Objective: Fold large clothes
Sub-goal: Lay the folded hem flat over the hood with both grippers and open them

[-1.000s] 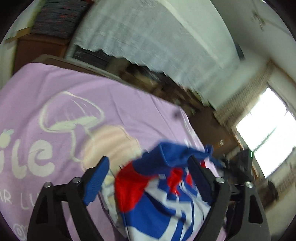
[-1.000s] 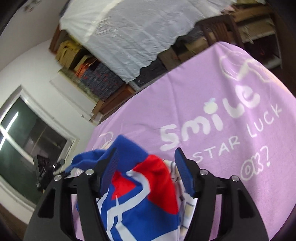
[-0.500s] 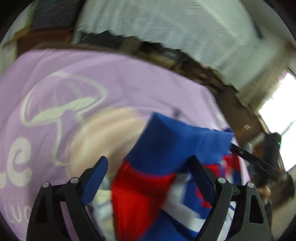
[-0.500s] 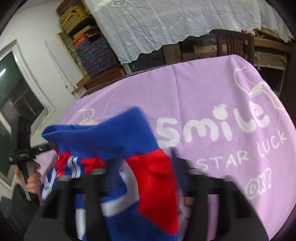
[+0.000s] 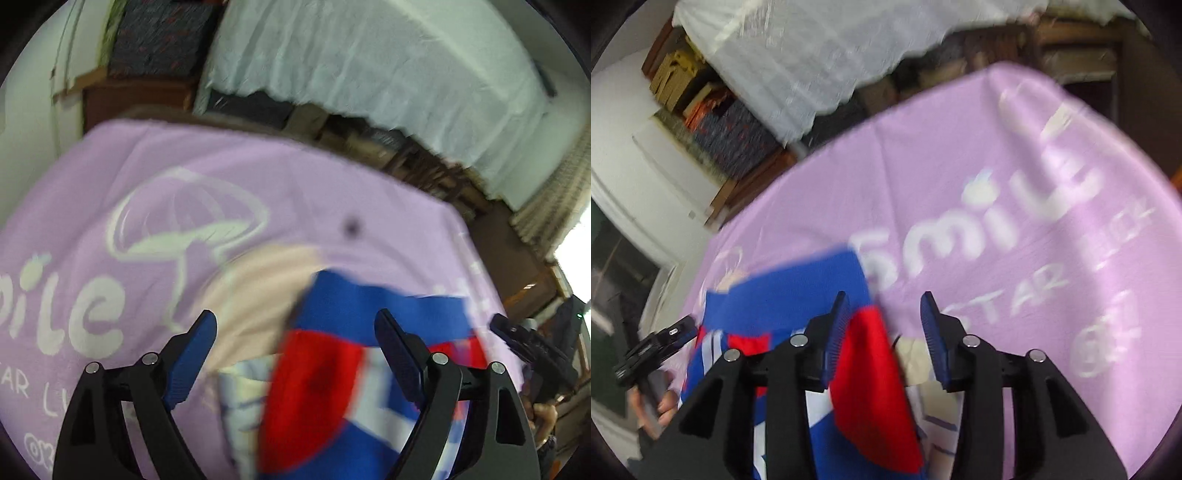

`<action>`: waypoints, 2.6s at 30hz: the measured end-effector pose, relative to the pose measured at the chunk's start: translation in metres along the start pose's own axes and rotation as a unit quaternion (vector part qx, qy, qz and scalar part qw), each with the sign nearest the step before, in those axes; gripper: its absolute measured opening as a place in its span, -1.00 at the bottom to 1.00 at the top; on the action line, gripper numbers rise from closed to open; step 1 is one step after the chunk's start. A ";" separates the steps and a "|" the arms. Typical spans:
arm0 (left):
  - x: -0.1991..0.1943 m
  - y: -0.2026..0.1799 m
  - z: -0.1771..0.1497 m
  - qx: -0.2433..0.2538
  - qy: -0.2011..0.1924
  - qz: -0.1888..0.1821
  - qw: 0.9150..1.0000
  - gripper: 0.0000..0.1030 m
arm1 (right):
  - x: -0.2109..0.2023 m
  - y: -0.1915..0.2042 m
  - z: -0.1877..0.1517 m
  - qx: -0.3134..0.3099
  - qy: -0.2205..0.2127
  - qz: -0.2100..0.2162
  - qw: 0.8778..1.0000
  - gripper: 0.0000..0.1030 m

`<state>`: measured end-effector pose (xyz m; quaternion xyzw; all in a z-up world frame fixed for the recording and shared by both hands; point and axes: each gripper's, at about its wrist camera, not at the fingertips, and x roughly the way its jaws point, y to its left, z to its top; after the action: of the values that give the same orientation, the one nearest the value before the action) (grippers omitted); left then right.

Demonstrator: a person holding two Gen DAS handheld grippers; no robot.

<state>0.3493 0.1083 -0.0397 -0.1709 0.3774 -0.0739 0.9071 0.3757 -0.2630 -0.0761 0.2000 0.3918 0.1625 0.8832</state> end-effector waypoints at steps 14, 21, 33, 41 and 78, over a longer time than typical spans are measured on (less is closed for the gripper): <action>0.032 -0.084 -0.045 0.121 0.022 0.007 0.992 0.72 | 0.003 0.096 -0.042 -0.107 0.040 0.078 0.990 -0.22; 0.056 -0.051 -0.050 0.069 0.065 0.001 0.995 0.81 | 0.045 0.066 -0.052 -0.067 0.095 0.097 0.989 -0.29; 0.042 -0.058 -0.046 0.069 0.086 0.045 0.993 0.86 | 0.031 0.078 -0.052 -0.067 0.114 0.042 0.990 -0.25; -0.023 -0.068 -0.083 0.079 0.069 0.005 0.994 0.86 | -0.047 0.119 -0.081 -0.104 0.069 0.083 0.989 -0.15; 0.015 -0.088 -0.111 0.149 0.053 0.060 0.986 0.93 | -0.114 0.025 -0.174 0.092 0.062 0.055 0.992 0.15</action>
<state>0.2808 -0.0059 -0.0900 -0.0071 0.4193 -0.0832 0.9040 0.1673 -0.2526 -0.0993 0.2914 0.4474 0.1862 0.8248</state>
